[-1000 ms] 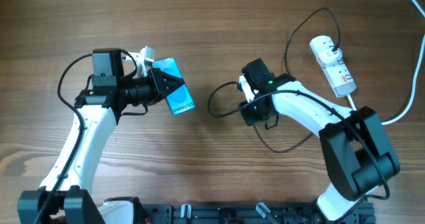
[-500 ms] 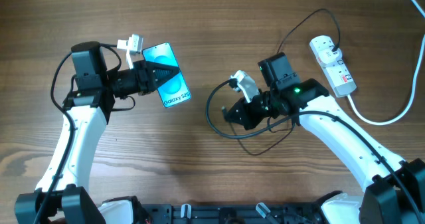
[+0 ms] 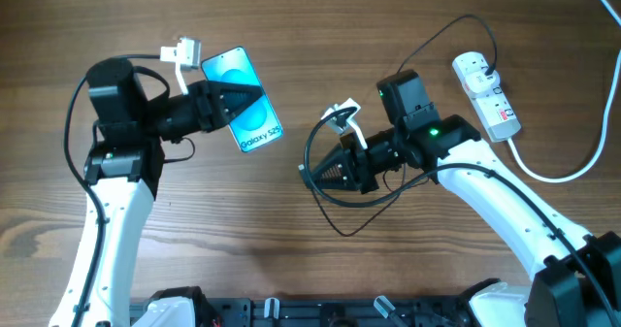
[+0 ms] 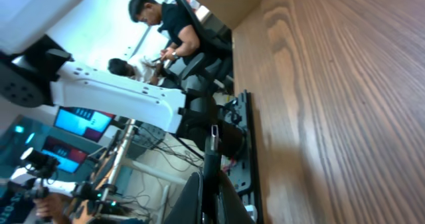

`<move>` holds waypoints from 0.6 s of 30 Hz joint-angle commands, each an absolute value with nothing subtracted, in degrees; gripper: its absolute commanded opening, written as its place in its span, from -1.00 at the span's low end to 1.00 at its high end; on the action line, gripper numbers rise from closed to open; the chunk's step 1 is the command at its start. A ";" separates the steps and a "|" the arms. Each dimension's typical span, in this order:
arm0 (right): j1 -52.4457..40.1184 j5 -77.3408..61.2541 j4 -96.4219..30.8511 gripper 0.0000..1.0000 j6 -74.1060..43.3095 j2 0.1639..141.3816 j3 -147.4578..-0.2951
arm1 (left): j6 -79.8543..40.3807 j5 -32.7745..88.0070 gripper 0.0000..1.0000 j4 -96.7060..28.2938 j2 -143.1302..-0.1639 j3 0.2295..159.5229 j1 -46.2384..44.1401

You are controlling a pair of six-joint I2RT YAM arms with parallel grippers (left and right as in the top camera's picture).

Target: Plug charger to phone and switch on socket

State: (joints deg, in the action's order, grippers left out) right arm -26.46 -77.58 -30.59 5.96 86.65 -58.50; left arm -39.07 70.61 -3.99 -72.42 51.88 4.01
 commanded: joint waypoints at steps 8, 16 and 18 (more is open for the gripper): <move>-29.74 -87.61 -27.57 -0.91 1.30 85.91 -58.59 | -39.20 70.89 -0.92 -3.60 -71.61 52.34 -0.54; -29.74 -87.57 -22.17 -0.91 -9.58 85.91 -58.59 | -37.67 70.85 -0.92 -3.86 -71.61 52.34 -0.54; -29.76 -87.55 -22.02 -0.91 -10.31 85.91 -58.59 | -35.40 70.41 -0.92 -3.84 -71.61 52.34 -0.47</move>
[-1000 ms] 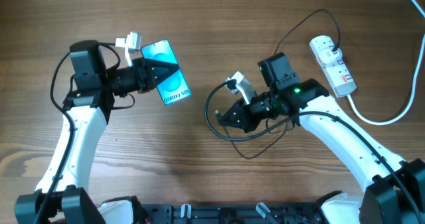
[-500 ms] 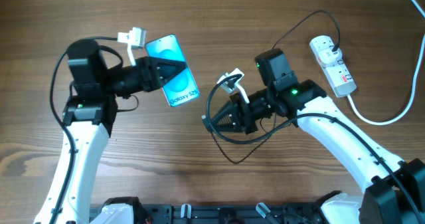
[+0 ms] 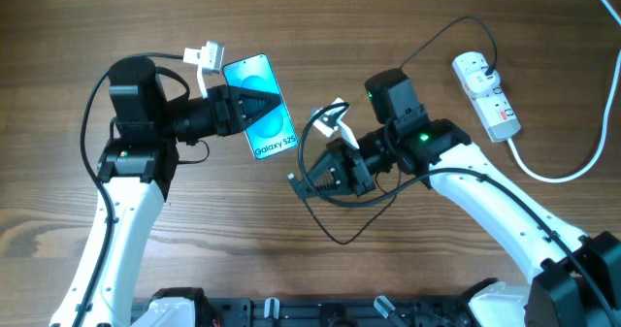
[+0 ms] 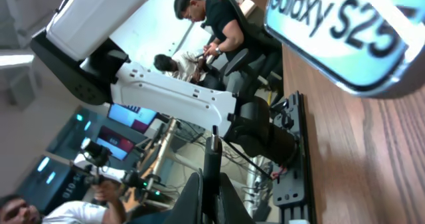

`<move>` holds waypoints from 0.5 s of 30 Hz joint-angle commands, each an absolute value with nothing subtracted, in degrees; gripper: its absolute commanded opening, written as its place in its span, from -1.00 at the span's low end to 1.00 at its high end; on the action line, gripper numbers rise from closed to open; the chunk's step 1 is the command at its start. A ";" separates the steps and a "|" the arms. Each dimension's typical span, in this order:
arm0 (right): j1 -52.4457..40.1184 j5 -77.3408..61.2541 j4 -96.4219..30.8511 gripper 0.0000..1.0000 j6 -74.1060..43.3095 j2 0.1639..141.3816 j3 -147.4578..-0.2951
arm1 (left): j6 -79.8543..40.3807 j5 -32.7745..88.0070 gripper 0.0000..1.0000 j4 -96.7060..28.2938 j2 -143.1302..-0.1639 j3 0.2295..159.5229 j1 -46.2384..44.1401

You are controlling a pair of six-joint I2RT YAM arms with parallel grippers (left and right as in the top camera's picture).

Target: Plug charger to phone and switch on socket

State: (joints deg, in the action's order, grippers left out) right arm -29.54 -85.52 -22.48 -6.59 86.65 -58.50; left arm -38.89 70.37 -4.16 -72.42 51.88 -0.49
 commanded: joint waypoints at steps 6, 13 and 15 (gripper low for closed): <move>-29.76 -86.19 -15.18 -0.91 -16.23 85.91 -58.59 | -35.86 66.02 -0.92 -3.79 -71.61 52.34 -0.47; -29.74 -81.73 -5.08 -0.91 -28.23 85.91 -58.59 | -50.30 65.93 -0.92 -1.41 -71.61 52.34 -0.47; -29.74 -78.26 -5.06 -0.92 -29.17 85.91 -58.59 | -53.49 66.04 -0.92 -1.41 -71.61 52.34 -0.47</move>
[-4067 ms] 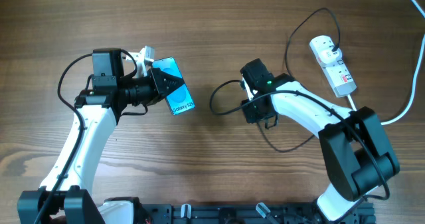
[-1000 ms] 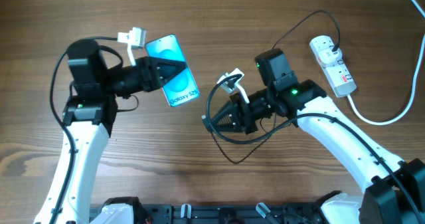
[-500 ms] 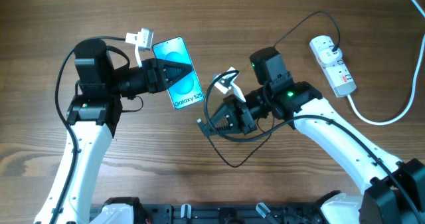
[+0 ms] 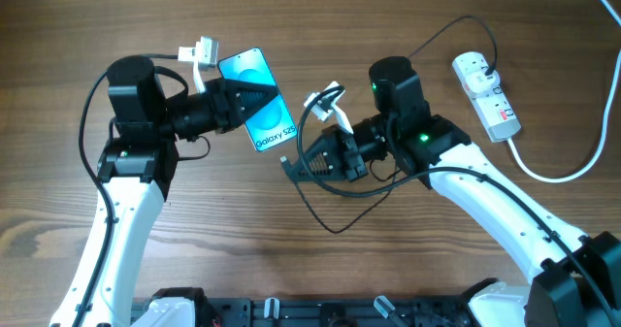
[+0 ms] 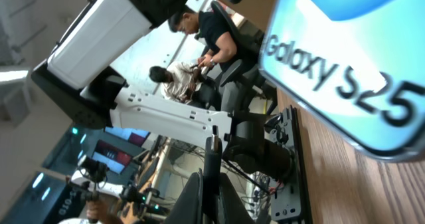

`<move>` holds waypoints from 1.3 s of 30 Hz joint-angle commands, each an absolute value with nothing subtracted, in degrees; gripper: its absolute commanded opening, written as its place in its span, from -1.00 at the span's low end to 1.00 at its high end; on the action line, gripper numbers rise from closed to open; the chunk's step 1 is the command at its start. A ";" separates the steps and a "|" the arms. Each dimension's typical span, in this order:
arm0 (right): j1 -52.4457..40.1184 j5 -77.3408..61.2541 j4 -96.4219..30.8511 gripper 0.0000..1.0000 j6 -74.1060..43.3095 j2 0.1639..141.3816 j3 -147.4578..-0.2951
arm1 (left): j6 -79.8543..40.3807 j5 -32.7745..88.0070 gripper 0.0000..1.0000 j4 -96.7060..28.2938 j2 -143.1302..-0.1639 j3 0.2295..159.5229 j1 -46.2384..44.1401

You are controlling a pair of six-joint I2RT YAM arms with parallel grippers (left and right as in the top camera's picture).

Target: Plug charger to phone and switch on socket

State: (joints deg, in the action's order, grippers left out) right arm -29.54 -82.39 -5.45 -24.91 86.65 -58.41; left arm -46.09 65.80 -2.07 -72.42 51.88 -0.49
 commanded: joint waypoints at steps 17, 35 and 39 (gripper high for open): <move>-29.74 -76.77 -2.37 -0.92 -33.63 85.91 -58.59 | -47.99 70.04 -0.92 0.10 -71.64 52.34 -0.47; -29.74 -80.18 -0.43 -0.92 -34.54 85.91 -58.59 | -48.40 73.08 -0.92 5.61 -71.61 52.34 0.49; -29.74 -80.18 0.54 -0.91 -34.70 85.91 -58.59 | -48.42 73.95 -0.92 5.61 -71.61 52.34 0.49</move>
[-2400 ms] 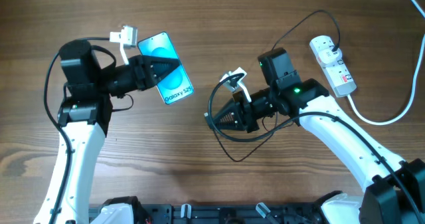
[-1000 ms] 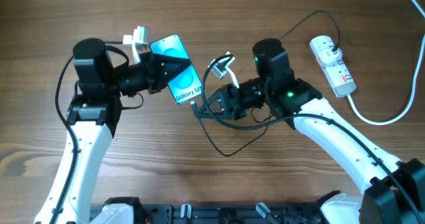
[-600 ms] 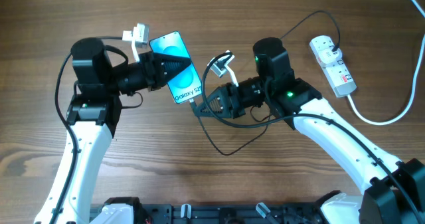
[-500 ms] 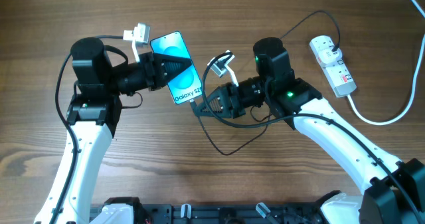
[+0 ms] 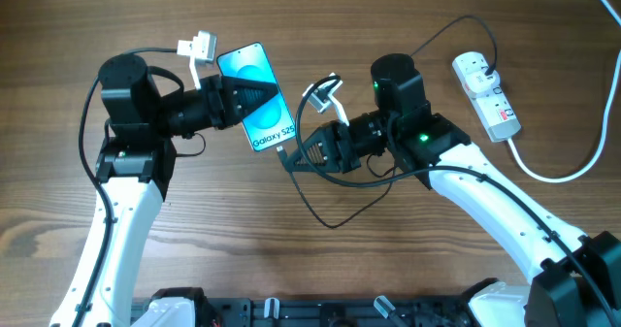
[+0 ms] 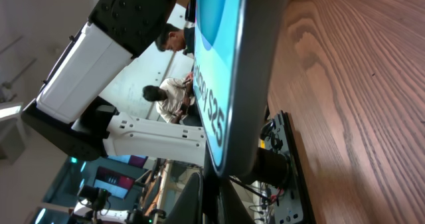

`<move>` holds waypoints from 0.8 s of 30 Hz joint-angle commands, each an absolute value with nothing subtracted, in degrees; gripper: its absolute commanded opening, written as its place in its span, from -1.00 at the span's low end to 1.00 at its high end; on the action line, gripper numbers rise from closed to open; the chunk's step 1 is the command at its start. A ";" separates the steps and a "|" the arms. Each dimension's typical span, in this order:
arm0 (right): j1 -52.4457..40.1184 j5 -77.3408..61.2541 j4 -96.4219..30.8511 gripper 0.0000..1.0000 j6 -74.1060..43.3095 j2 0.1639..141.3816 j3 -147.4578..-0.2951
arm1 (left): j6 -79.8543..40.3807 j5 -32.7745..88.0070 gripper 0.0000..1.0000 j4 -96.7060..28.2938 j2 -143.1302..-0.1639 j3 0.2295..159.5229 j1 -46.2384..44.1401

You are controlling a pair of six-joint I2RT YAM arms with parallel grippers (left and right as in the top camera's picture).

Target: Plug charger to phone and switch on socket

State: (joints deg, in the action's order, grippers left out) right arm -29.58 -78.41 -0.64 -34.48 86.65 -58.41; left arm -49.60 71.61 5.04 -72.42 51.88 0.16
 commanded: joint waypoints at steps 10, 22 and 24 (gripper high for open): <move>-29.74 -79.92 1.04 -0.91 -34.74 85.91 -58.59 | -50.39 74.17 -0.92 5.37 -71.61 52.34 0.47; -29.74 -79.55 6.81 -0.92 -39.27 85.91 -58.59 | -54.02 74.08 -0.92 5.39 -71.61 52.34 0.47; -29.74 -80.31 6.79 -0.91 -39.11 85.91 -58.59 | -57.52 73.63 -0.92 5.39 -71.61 52.34 0.47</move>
